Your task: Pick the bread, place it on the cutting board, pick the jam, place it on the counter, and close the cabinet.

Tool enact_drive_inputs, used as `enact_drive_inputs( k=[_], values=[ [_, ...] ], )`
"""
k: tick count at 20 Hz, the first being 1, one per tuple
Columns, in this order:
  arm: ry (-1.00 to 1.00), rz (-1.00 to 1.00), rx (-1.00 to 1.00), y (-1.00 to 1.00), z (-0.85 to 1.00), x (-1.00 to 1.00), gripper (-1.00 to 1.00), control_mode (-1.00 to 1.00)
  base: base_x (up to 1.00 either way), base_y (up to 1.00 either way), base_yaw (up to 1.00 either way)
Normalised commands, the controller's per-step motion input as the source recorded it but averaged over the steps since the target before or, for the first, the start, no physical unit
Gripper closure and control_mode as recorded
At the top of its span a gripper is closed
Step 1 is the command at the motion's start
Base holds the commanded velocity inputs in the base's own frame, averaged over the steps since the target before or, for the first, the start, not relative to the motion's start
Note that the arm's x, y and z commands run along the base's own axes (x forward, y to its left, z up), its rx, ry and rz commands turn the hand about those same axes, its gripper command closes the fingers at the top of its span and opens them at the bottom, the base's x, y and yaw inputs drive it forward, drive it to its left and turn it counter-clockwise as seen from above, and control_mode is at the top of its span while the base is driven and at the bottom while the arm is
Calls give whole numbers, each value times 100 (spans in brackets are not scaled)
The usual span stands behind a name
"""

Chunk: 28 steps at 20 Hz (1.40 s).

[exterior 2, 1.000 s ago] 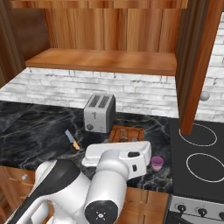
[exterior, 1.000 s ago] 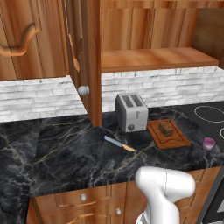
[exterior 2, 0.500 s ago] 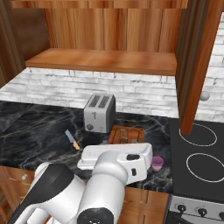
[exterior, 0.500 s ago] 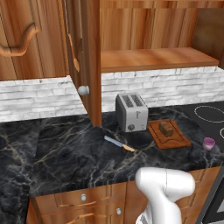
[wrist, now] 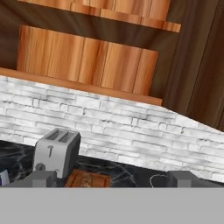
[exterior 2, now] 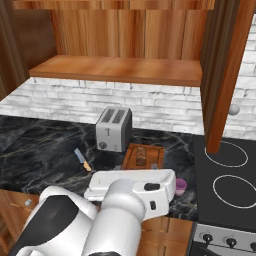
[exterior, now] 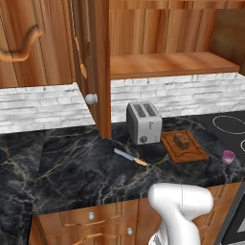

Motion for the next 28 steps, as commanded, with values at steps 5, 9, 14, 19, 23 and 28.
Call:
enact_drive_inputs(
  k=[5, 9, 14, 19, 23, 28],
  values=[
    [-7, -5, 0, -4, 0, -30, -100, -100, 0, 0, 0],
    [-12, -5, 0, -13, 3, -27, -100, -100, 0, 0, 0],
    [-9, -5, 0, -7, 4, -26, -100, -100, 0, 0, 0],
    [-3, -4, 0, 0, 9, -20, -100, -100, 0, 0, 0],
    [-1, -3, 0, 0, 9, -23, -100, -100, 0, 0, 0],
    [-1, -3, 0, 0, 9, -30, -100, -100, 0, 0, 0]
  ],
)
